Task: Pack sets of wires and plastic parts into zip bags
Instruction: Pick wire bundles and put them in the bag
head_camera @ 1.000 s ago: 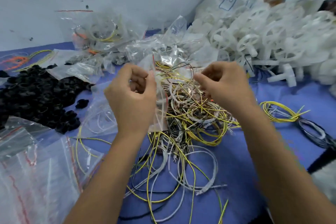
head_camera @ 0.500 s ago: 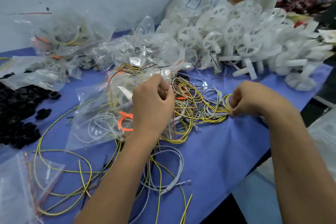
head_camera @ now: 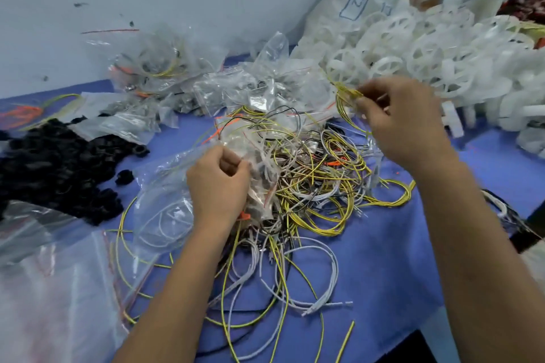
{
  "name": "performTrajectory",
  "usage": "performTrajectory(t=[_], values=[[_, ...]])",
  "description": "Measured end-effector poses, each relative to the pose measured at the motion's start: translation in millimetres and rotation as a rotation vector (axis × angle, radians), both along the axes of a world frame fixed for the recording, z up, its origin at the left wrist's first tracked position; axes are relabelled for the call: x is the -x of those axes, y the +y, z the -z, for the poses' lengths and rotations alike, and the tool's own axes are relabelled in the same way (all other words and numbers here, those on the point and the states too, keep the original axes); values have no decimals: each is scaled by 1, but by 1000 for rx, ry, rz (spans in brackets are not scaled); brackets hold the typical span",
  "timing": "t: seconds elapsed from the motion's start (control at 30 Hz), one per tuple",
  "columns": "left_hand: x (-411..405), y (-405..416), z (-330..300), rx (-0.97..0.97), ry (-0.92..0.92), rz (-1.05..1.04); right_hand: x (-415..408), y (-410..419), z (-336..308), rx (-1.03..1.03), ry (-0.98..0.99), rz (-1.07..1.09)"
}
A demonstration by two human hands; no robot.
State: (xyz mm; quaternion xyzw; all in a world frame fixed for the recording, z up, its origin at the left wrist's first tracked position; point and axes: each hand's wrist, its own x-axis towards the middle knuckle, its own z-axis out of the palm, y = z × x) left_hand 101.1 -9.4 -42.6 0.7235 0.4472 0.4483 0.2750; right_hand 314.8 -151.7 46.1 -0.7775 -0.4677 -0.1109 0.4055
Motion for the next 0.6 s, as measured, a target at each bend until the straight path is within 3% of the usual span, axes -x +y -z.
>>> performTrajectory(t=[0.13, 0.27, 0.4, 0.47, 0.53, 0.6], values=[[39, 26, 6, 17, 53, -101, 30, 30, -15, -243, 163, -117], [67, 42, 11, 69, -7, -196, 67, 65, -18, -222, 466, -337], [71, 44, 13, 97, -89, -178, 109, 99, -4, -232, 1214, -623], [70, 42, 14, 114, -126, -139, 115, 104, 8, -140, 1414, -684], [69, 39, 13, 90, -144, -109, 116, 105, 23, -86, 1400, -706], [68, 36, 10, 54, -162, -75, 119, 105, 36, -161, 1258, -646]])
